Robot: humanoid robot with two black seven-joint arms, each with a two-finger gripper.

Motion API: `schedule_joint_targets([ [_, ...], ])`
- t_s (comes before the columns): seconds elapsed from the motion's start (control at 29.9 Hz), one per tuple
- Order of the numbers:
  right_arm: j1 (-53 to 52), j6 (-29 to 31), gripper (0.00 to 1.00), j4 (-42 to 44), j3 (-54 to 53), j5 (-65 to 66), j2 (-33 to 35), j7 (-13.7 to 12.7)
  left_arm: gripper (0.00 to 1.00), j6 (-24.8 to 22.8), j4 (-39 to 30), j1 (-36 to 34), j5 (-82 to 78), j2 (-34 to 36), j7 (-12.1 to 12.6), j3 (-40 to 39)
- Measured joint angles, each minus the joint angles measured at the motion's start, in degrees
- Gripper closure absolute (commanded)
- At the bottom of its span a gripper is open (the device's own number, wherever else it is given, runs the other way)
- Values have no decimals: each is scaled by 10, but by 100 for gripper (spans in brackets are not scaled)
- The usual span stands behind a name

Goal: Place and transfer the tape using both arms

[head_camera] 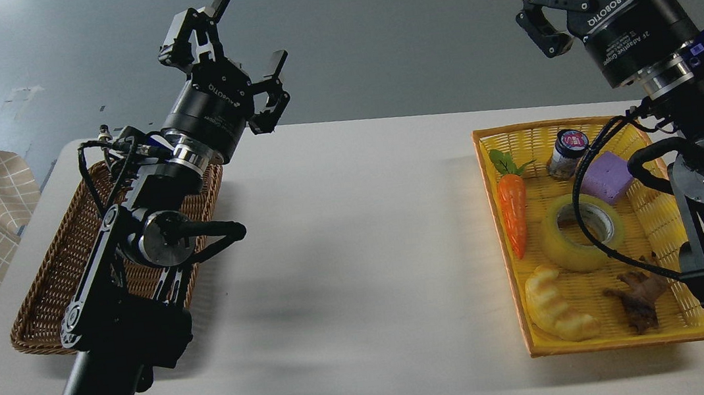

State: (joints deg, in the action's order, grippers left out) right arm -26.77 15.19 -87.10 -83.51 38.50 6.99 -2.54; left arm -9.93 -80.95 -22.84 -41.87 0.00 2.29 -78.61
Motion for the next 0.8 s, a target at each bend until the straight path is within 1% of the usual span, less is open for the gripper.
schedule_joint_targets([
  [0.43,0,0,0,-5,-2,0,-4,2,2,3,1,4,2,0,1,0],
  [0.5,1,0,0,-5,-2,0,-4,2,2,10,1,4,2,0,3,0],
  [0.64,1,0,0,-6,-2,-1,-5,3,2,42,1,4,1,0,7,1],
  [0.8,-2,5,0,-7,-2,-2,-3,-1,2,49,0,2,1,0,7,3],
])
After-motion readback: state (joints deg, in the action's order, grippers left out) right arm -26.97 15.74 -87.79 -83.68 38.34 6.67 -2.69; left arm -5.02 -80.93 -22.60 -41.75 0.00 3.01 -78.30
